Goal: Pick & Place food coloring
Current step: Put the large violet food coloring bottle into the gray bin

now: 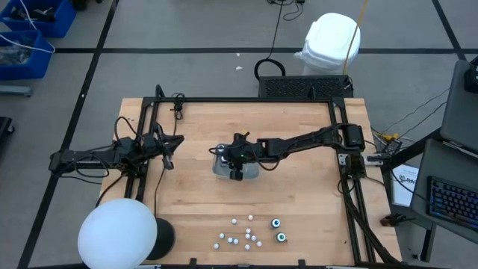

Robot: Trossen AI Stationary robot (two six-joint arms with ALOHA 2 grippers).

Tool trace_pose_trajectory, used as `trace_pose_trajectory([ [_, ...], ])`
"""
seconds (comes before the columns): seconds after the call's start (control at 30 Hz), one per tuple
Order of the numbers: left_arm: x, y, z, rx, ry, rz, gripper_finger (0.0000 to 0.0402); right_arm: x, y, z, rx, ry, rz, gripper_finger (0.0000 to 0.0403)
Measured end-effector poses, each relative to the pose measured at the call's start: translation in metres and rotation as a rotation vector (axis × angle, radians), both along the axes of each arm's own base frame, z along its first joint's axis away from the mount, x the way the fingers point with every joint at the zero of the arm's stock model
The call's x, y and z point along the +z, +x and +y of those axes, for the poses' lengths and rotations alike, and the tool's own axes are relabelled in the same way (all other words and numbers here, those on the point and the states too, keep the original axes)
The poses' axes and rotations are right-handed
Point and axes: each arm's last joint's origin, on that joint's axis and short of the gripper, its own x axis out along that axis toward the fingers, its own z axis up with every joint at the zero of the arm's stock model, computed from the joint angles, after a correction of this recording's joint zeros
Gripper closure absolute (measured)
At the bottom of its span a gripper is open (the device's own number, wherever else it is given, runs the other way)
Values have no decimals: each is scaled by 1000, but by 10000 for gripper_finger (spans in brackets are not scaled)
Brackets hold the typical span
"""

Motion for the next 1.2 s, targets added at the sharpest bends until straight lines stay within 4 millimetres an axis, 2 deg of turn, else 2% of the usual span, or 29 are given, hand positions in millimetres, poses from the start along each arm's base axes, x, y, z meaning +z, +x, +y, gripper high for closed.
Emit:
trace_pose_trajectory([
  [0.3,0,0,0,0,-1,-1,355,2,3,0,7,-6,-42,195],
  [0.57,-2,0,0,-2,-9,16,355,11,-3,7,4,5,-27,168],
  [0.7,-7,1,0,-11,-17,68,355,23,-15,18,-44,-56,34,169],
  [0.93,-18,10,-4,-161,18,203,355,48,-42,41,-173,-129,104,186],
  [1.07,-27,17,-4,-180,4,289,355,53,-60,54,-194,-154,101,208],
  [1.2,-38,25,-4,-184,-37,384,355,58,-82,64,-228,-177,71,249],
])
